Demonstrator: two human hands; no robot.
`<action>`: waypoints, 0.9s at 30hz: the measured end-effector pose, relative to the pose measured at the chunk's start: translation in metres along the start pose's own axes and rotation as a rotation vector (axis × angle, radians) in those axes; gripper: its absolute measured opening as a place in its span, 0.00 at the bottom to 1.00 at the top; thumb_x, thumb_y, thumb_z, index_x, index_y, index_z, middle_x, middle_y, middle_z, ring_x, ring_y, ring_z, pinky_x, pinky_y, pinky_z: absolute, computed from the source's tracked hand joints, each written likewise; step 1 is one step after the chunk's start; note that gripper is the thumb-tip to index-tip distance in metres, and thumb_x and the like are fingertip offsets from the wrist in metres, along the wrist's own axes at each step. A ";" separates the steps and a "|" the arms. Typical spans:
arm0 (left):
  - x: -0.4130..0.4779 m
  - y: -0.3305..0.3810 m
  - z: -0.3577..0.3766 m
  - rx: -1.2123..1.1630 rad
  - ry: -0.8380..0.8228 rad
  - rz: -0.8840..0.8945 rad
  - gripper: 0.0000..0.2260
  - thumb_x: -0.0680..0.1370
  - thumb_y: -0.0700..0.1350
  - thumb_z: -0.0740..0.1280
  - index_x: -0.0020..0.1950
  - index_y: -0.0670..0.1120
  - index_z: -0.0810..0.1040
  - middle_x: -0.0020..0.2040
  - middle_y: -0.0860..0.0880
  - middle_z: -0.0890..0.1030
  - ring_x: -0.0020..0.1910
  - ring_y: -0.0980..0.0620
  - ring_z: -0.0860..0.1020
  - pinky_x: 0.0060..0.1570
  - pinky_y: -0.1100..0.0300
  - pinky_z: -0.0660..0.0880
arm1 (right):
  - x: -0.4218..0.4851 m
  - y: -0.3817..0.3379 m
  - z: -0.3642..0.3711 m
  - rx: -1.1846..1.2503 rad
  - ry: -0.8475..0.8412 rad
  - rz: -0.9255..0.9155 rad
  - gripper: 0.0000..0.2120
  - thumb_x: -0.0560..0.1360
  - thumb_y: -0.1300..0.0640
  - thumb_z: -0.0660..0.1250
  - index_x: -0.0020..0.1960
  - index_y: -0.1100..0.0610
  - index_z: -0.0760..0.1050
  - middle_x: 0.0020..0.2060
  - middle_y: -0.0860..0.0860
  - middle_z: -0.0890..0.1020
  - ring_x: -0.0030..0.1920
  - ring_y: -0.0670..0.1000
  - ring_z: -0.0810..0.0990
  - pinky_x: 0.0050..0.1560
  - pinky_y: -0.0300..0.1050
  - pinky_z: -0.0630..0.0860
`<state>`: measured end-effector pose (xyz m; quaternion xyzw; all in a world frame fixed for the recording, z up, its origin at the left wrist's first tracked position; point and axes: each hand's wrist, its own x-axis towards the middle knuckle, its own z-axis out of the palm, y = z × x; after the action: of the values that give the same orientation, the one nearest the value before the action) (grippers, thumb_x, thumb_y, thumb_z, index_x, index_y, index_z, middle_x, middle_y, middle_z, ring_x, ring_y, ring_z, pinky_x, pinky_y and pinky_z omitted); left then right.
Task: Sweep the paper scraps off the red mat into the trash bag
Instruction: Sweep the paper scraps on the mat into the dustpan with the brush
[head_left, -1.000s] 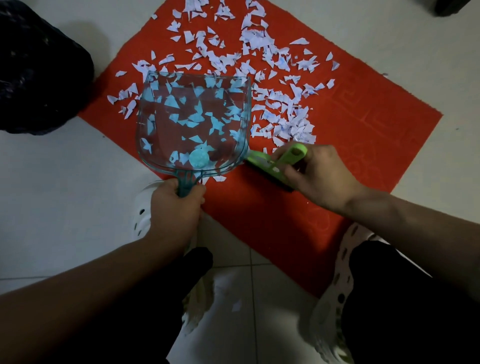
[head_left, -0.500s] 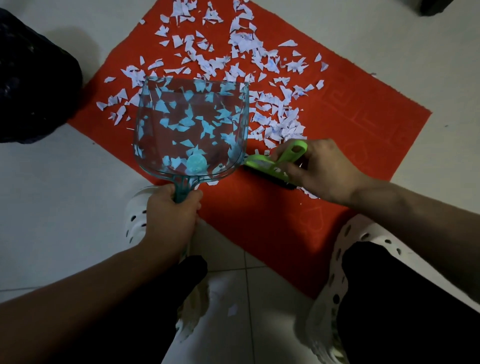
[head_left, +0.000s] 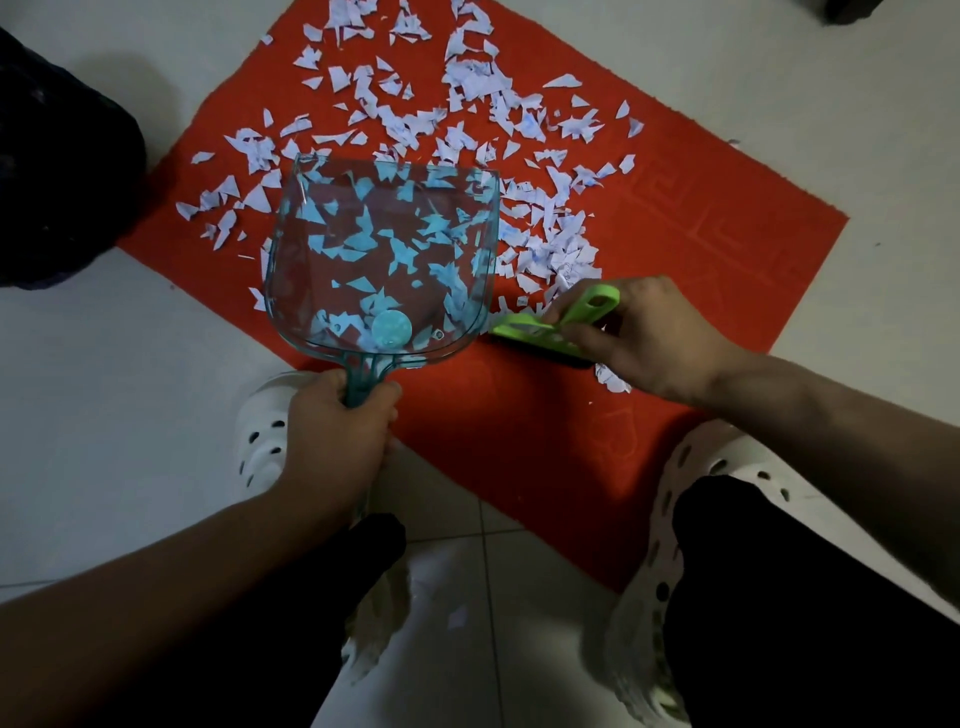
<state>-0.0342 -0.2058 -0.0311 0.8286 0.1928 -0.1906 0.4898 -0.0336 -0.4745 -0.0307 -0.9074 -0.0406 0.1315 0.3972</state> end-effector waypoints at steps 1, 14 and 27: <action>0.000 0.000 0.000 0.001 0.000 0.002 0.10 0.77 0.42 0.67 0.36 0.43 0.73 0.27 0.48 0.74 0.20 0.58 0.71 0.23 0.62 0.69 | -0.004 -0.002 -0.002 0.029 -0.020 0.000 0.07 0.75 0.62 0.70 0.52 0.53 0.82 0.45 0.46 0.85 0.41 0.45 0.82 0.44 0.37 0.76; -0.002 0.000 0.003 0.003 -0.028 0.002 0.11 0.77 0.42 0.67 0.36 0.41 0.73 0.25 0.47 0.73 0.18 0.58 0.69 0.20 0.63 0.68 | -0.014 0.013 -0.025 -0.121 -0.398 0.157 0.10 0.68 0.63 0.73 0.45 0.50 0.84 0.40 0.46 0.85 0.41 0.47 0.83 0.46 0.44 0.78; -0.004 0.002 0.005 0.032 -0.031 0.022 0.10 0.77 0.42 0.67 0.37 0.40 0.74 0.26 0.46 0.74 0.18 0.58 0.70 0.20 0.66 0.69 | -0.027 0.015 -0.035 -0.099 -0.419 0.193 0.12 0.69 0.65 0.71 0.42 0.49 0.84 0.38 0.47 0.86 0.41 0.48 0.83 0.46 0.46 0.78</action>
<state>-0.0369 -0.2113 -0.0297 0.8354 0.1730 -0.2012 0.4814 -0.0506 -0.5151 -0.0134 -0.8783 -0.0419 0.3522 0.3205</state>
